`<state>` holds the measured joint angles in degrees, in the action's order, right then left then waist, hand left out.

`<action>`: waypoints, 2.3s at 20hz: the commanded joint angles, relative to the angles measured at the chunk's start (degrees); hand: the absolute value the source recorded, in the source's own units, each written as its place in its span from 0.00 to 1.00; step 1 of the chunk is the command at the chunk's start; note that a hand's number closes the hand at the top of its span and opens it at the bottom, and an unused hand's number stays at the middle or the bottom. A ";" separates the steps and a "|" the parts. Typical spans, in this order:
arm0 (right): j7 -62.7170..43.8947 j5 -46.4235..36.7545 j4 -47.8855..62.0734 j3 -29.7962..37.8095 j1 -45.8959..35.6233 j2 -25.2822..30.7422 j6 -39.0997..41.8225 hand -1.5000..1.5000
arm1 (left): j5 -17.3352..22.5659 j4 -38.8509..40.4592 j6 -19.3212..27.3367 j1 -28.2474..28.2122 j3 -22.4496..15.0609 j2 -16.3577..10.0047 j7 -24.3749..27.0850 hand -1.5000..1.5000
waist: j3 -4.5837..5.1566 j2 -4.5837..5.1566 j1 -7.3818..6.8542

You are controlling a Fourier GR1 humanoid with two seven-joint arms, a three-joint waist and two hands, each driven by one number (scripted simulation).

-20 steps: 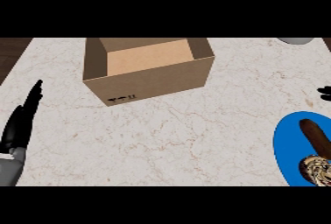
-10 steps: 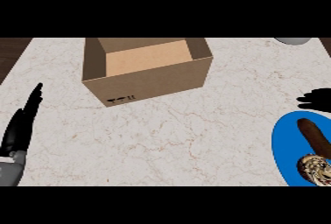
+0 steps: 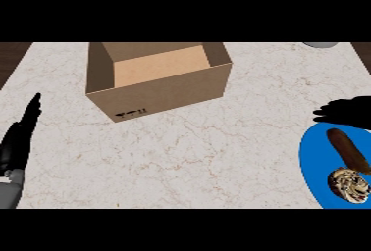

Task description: Pick the sweet potato from the plate and place it in the cardboard box

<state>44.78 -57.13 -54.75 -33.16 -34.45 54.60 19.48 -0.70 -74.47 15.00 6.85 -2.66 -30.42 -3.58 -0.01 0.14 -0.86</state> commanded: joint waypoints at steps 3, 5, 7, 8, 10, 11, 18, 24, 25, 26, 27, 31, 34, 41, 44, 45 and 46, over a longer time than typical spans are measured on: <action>0.80 -5.63 1.75 1.64 0.12 -4.66 1.61 0.00 | -3.39 0.20 1.39 -0.88 0.45 3.22 1.13 0.50 | 0.02 -0.09 0.49; 0.95 -6.44 2.08 2.90 1.99 -5.26 0.39 0.00 | -2.55 0.87 -1.95 0.31 2.54 0.89 0.66 0.50 | 0.01 -0.11 0.60; 3.02 -8.37 5.71 2.87 1.18 -5.74 -1.25 0.00 | -2.71 0.59 -1.40 -2.17 2.72 2.30 2.88 0.50 | 0.00 -0.04 0.29; 2.52 -6.74 1.13 4.03 3.18 -4.46 0.90 0.00 | -3.44 0.60 0.07 -4.60 2.01 4.37 4.58 0.50 | 0.03 -0.17 0.62; 6.78 -6.72 3.06 4.99 1.89 -3.54 0.21 0.00 | -1.93 2.61 -3.86 -0.64 4.91 0.76 2.99 0.50 | 0.02 -0.07 0.62; 6.21 -5.69 1.77 4.73 3.65 -4.32 1.04 0.00 | -4.75 -3.13 0.23 -1.44 1.21 4.18 -1.95 0.50 | -0.01 -0.17 0.66; 4.78 -4.65 -7.55 3.78 5.64 -5.48 6.51 0.00 | -5.17 0.22 -1.01 -1.75 3.20 4.76 1.71 0.50 | 0.05 -0.23 0.97; 0.25 -9.05 -9.73 4.04 8.50 -3.69 6.31 0.00 | -5.61 -2.22 -3.17 -2.73 4.08 4.72 0.30 0.50 | 0.02 -0.20 0.60; -0.08 -8.55 -14.64 3.80 12.15 -1.42 5.85 0.00 | -6.42 -5.86 -1.71 -1.54 3.68 4.79 -5.17 0.50 | 0.01 -0.35 1.02; -0.66 -9.65 -10.95 5.02 10.19 -2.58 6.83 0.00 | -5.76 -2.96 -3.92 -1.89 5.10 3.79 -1.81 0.50 | 0.02 -0.20 0.73; -2.63 -10.60 -12.09 5.01 11.86 -3.92 6.11 0.00 | -6.20 -2.00 -3.79 -1.16 5.30 4.34 -1.62 0.50 | 0.02 -0.19 0.86; -1.85 -12.90 -7.32 6.73 10.61 -5.08 5.18 0.00 | -5.03 -4.83 -6.51 -1.54 7.54 2.72 -2.58 0.50 | 0.01 -0.15 0.52; -3.47 -15.22 -6.66 8.26 12.38 -8.41 2.39 1.00 | -6.96 0.33 -5.96 -0.20 7.30 5.45 0.59 0.50 | 0.02 -0.12 0.77; -2.76 -16.69 -6.28 11.05 14.46 -12.22 -13.04 1.00 | -7.90 -2.11 -5.29 0.67 7.92 5.58 -2.15 0.50 | -0.01 -0.18 0.86; 1.36 -16.05 -1.99 14.29 9.02 -12.37 -15.83 1.00 | -7.69 -4.11 -6.15 -4.26 7.82 5.92 0.15 0.50 | -0.03 -0.12 0.07; 0.20 -15.83 -3.34 15.16 10.76 -13.13 -17.96 1.00 | -7.06 0.45 -7.14 -1.44 9.29 5.17 2.15 0.50 | 0.00 -0.09 0.63; 1.15 -15.41 -6.74 15.68 10.92 -11.99 -17.08 1.00 | -8.68 1.60 -5.67 0.57 7.73 7.14 1.83 0.50 | 0.02 -0.14 1.04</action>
<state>45.03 -72.72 -59.80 -19.66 -23.79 43.25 5.50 -8.43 -74.78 9.06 5.77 5.26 -24.45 -2.37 0.44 -0.29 -0.21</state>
